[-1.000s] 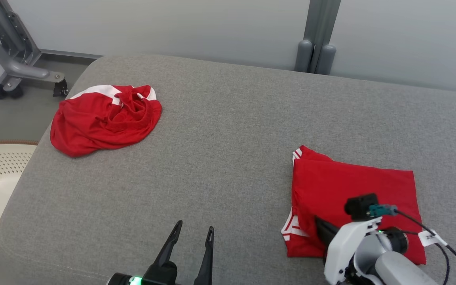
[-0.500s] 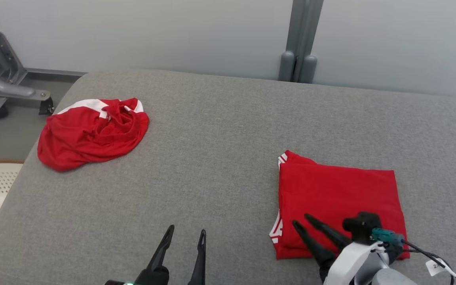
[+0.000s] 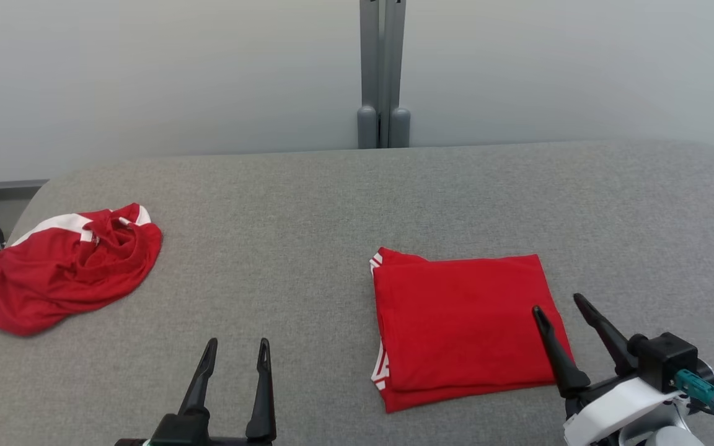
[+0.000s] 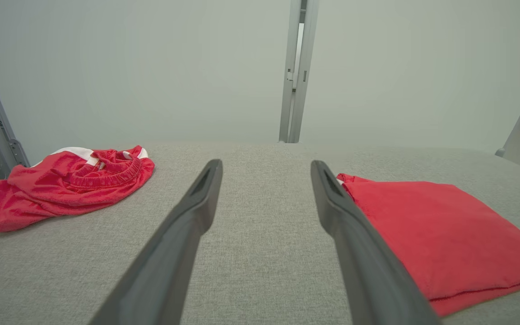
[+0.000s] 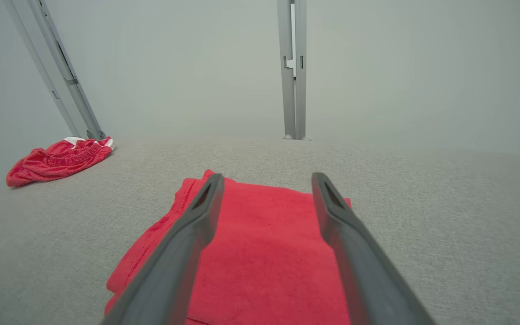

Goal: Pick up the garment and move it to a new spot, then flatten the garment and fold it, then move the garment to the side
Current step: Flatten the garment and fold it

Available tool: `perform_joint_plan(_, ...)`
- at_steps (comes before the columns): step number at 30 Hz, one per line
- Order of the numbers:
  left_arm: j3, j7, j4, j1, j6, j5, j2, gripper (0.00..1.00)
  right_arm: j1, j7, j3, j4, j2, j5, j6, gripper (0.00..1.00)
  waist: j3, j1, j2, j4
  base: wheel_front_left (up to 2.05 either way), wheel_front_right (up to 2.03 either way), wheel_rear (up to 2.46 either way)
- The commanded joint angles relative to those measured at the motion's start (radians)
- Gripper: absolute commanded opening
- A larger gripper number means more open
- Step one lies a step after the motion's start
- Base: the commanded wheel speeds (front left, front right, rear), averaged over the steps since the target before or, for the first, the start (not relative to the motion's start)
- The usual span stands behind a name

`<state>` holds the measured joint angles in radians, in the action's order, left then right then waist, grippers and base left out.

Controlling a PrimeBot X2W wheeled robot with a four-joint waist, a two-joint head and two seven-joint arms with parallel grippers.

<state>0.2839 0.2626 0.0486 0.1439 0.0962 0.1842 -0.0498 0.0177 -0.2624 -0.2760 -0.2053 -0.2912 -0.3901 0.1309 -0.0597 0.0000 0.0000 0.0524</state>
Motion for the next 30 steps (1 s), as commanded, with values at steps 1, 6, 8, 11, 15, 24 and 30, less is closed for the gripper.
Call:
perform_joint_plan(1,-0.012,0.003,-0.005,0.028,-0.007,0.003,-0.002,1.0,-0.026,-0.002,0.03,0.019,0.013,0.036,0.0,1.0,-0.036,0.0,0.0,-0.036,0.0,0.0,0.0)
perform_joint_plan(6,-0.044,0.003,-0.022,0.062,-0.012,-0.003,-0.002,1.0,-0.098,-0.003,0.082,0.07,0.06,0.171,0.0,1.0,-0.059,0.0,0.0,-0.045,0.0,0.0,0.0)
perform_joint_plan(8,-0.054,0.003,-0.03,0.08,-0.008,-0.009,-0.002,1.0,-0.123,-0.003,0.101,0.088,0.08,0.21,0.0,1.0,-0.068,0.0,0.0,-0.046,0.0,0.0,0.0)
perform_joint_plan(11,-0.067,0.003,-0.051,0.118,-0.009,-0.018,-0.002,1.0,-0.161,-0.003,0.118,0.095,0.103,0.244,0.0,1.0,-0.084,0.0,0.0,-0.047,0.0,0.0,0.0)
perform_joint_plan(15,-0.073,0.003,-0.078,0.165,-0.017,-0.056,-0.002,1.0,-0.185,-0.003,0.145,0.095,0.121,0.261,0.0,1.0,-0.097,0.0,0.0,-0.044,0.0,0.0,0.0)
perform_joint_plan(24,-0.06,0.003,-0.083,0.193,-0.034,-0.079,-0.002,1.0,-0.198,-0.003,0.156,0.099,0.141,0.25,0.0,1.0,-0.106,0.0,0.0,-0.024,0.0,0.0,0.0)
perform_joint_plan(30,-0.062,0.003,-0.076,0.179,-0.028,-0.081,-0.002,1.0,-0.2,-0.003,0.157,0.098,0.147,0.262,0.0,1.0,-0.105,0.0,0.0,-0.017,0.0,0.0,0.0)
